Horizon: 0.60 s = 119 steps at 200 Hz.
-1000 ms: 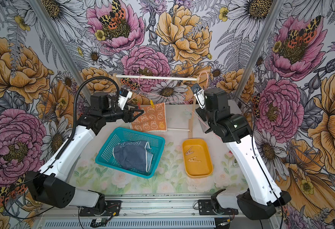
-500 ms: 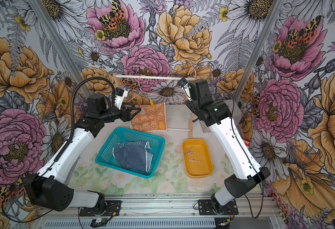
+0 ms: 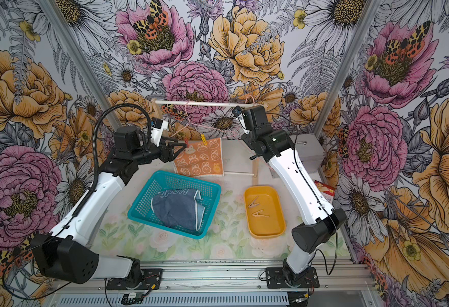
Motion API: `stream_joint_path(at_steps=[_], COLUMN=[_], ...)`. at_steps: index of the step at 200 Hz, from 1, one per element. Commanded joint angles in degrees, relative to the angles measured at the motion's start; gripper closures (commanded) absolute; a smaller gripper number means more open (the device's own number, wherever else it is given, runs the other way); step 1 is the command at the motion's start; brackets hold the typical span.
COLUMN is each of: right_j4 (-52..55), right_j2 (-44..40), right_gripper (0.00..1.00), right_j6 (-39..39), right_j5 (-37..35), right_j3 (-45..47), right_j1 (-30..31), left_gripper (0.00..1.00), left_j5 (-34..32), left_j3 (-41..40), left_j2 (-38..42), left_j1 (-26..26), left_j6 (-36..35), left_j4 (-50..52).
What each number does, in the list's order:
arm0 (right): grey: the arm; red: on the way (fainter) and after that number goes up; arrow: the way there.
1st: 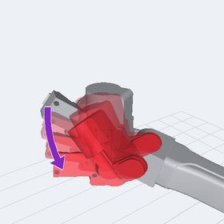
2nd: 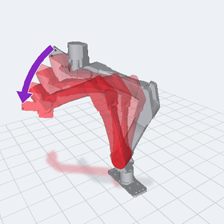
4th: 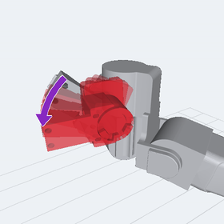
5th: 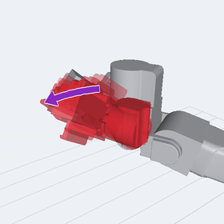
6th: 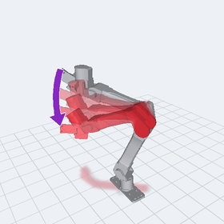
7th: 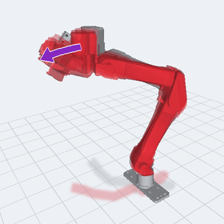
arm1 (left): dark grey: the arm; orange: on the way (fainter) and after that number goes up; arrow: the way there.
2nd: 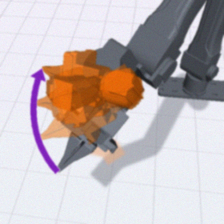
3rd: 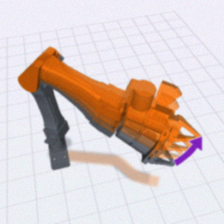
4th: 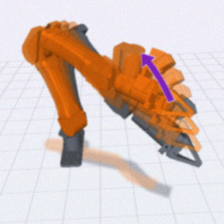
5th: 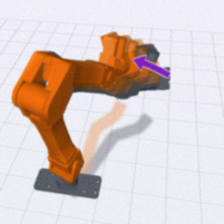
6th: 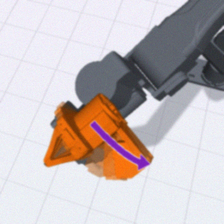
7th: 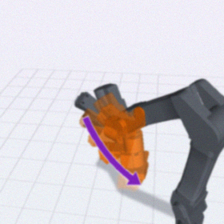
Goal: Remove the clothespins securing towels to the hanger
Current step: Place the hanger at the clothesline.
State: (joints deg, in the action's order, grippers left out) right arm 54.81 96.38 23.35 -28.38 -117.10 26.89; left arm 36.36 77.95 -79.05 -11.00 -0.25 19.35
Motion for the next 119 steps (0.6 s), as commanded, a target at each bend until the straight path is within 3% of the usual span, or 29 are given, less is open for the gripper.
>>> stream_joint_path(at_steps=[1,96,119], right_j4=[-4.2,-7.3,-7.3], right_j2=[-1.1,-4.4,-5.7], right_gripper=[1.0,1.0,0.82], right_j6=[-1.7,-3.6,-4.0], right_j5=[1.7,4.5,5.4], right_j3=[1.9,8.5,8.7], right_j1=[-0.4,-1.6,-1.6], left_gripper=[0.38,0.39,0.38], left_j5=[-0.8,-1.0,-1.5], left_j3=[-0.5,-0.7,-0.6], left_j2=[2.2,3.5,3.7], left_j1=[0.7,0.9,1.1], left_j6=[0.6,1.0,1.1], left_j4=[-1.7,-1.8,-1.8])
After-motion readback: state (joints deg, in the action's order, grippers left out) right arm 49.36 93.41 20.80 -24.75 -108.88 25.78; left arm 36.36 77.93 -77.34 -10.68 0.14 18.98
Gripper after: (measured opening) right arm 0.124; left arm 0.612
